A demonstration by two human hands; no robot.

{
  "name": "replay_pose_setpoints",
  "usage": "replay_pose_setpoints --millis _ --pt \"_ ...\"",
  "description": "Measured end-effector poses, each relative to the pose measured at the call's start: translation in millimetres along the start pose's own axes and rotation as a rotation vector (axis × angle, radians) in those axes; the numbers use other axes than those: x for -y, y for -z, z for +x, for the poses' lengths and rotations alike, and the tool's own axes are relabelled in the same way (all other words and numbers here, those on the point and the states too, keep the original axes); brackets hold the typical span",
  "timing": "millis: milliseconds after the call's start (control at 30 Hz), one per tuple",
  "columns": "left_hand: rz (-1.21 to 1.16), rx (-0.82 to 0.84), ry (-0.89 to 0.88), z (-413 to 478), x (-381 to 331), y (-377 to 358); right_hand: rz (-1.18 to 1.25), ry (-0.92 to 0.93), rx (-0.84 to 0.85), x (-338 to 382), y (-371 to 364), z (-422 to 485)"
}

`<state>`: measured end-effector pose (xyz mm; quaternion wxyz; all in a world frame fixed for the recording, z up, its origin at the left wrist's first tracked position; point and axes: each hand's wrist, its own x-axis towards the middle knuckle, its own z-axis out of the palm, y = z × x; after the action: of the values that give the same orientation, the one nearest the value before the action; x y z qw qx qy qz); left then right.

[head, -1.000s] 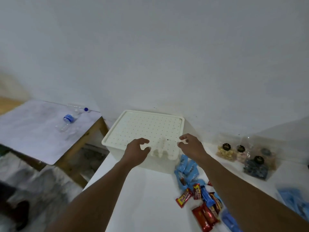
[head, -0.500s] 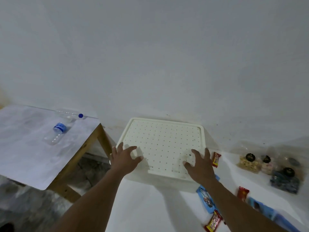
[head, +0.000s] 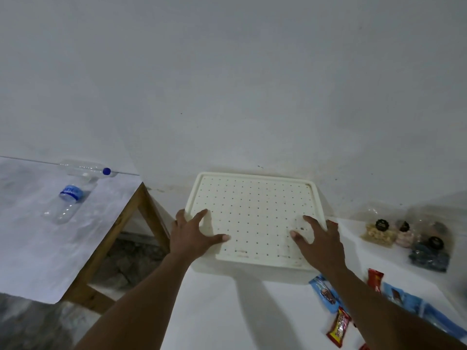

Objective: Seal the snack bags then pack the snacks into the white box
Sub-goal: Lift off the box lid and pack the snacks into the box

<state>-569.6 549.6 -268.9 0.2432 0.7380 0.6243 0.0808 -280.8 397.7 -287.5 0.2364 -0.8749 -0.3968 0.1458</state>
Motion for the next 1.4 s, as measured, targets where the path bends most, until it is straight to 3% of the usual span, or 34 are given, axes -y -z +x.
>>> replay_pose_setpoints --millis 300,467,767,1067,1400 --pt "-0.069 -0.106 -0.066 -13 0 17 -0.033 -0.014 -0.116 12 12 -13" --pt "-0.072 -0.145 -0.102 -26 -3 35 0.090 0.018 -0.163 17 27 -30" --pt "-0.138 -0.213 -0.123 -117 16 36 0.133 0.088 -0.202 -3 49 -109" --pt "-0.091 -0.201 -0.057 -258 69 -21 0.054 0.102 -0.139 -83 18 -240" --pt "-0.020 0.009 0.120 -348 129 -76 -0.010 0.055 0.113 -145 -25 -330"
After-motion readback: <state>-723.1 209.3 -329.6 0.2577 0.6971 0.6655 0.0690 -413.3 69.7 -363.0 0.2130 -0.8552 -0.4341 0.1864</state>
